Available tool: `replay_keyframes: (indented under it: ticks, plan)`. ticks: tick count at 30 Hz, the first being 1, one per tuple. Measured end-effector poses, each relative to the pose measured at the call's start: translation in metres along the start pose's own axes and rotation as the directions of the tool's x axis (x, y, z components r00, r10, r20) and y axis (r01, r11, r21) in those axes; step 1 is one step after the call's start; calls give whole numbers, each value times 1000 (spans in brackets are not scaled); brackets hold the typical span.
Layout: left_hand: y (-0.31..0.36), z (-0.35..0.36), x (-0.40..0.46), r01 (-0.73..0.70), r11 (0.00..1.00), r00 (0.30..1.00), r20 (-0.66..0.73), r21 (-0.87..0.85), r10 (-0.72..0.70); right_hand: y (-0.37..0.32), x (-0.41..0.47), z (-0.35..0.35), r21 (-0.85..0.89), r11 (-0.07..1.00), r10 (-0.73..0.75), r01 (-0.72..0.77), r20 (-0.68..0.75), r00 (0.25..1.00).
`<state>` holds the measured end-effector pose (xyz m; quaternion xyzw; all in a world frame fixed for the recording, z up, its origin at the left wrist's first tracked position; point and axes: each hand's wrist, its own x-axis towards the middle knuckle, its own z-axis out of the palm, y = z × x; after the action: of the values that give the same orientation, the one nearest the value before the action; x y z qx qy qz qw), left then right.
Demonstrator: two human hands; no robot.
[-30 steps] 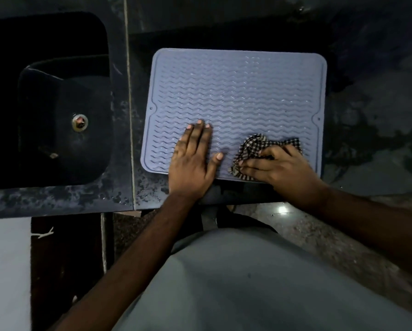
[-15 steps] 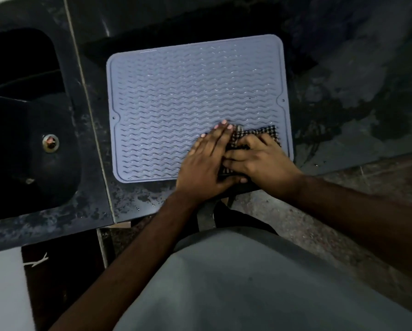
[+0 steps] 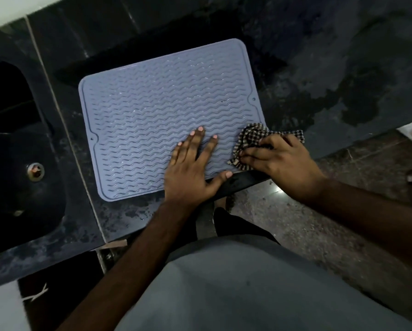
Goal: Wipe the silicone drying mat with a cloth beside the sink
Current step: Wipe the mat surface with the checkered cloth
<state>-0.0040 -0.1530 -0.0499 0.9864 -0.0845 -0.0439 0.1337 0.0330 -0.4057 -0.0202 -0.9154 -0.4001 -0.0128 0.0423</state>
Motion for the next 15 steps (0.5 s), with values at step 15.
replay_keyframes:
  ticks: [15]
  plan:
    - [8, -5, 3, 5, 1000, 1000, 18, 13, -5, -39, -17, -11, -117, 904, 421, -411, 77, 904]
